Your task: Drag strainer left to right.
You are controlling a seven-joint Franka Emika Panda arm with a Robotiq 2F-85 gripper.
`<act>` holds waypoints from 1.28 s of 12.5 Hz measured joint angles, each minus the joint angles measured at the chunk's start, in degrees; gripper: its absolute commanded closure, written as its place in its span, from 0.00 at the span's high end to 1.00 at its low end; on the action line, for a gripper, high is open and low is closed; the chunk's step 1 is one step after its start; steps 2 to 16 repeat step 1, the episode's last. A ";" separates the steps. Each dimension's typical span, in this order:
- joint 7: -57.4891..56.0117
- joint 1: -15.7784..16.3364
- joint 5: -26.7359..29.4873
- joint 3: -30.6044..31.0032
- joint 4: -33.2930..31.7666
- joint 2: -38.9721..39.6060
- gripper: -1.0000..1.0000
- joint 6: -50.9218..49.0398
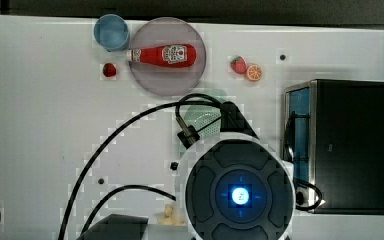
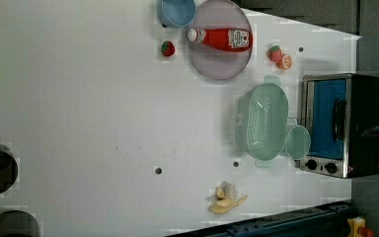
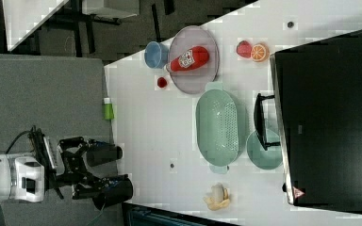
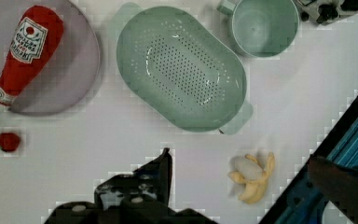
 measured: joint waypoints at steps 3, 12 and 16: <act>-0.61 0.62 0.01 -0.32 0.90 0.29 1.00 -1.16; -0.61 0.62 0.01 -0.32 0.90 0.29 1.00 -1.16; -0.61 0.62 0.01 -0.32 0.90 0.29 1.00 -1.16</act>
